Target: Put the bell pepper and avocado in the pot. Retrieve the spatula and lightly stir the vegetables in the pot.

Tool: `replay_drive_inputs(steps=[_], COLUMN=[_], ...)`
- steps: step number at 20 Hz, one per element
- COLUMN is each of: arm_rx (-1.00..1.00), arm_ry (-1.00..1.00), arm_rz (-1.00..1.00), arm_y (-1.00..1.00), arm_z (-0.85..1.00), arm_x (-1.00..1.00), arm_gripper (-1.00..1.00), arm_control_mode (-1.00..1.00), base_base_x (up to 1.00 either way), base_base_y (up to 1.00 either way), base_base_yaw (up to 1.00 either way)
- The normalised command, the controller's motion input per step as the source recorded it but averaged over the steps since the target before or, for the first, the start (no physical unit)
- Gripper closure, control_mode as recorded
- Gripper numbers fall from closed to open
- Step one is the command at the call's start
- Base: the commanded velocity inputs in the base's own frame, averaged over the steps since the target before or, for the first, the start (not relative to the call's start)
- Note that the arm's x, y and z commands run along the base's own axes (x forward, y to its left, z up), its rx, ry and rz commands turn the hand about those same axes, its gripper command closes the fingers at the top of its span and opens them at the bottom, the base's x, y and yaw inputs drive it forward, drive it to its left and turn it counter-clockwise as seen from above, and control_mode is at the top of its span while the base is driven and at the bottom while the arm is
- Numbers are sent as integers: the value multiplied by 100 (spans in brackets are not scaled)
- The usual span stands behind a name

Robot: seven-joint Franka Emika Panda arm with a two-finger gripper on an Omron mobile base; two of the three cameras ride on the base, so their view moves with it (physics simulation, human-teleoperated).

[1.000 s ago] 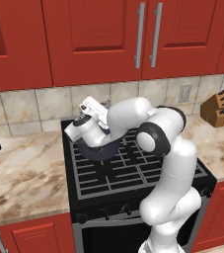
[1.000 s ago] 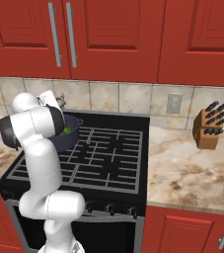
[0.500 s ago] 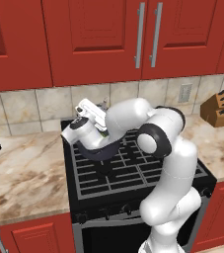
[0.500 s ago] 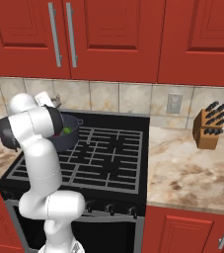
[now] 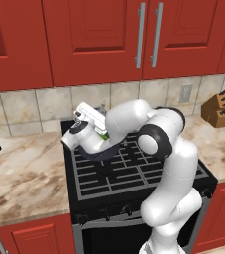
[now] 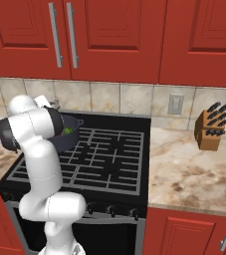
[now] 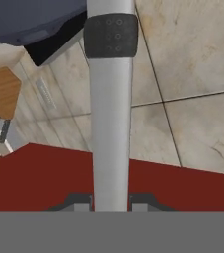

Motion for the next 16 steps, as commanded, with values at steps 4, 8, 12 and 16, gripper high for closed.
replay_drive_inputs(steps=[4,8,12,16], arm_rx=[-4,0,0,0], arm_ry=[0,0,2,9], arm_rz=[6,9,9,10], arm_y=[8,0,0,0], arm_z=[-21,0,0,0], arm_x=[0,-34,-56,-60], arm_gripper=[100,100,100,100], arm_control_mode=[-100,-100,-100,-100], base_base_x=[0,0,0,0], base_base_y=[0,0,0,0], base_base_yaw=[0,0,0,0])
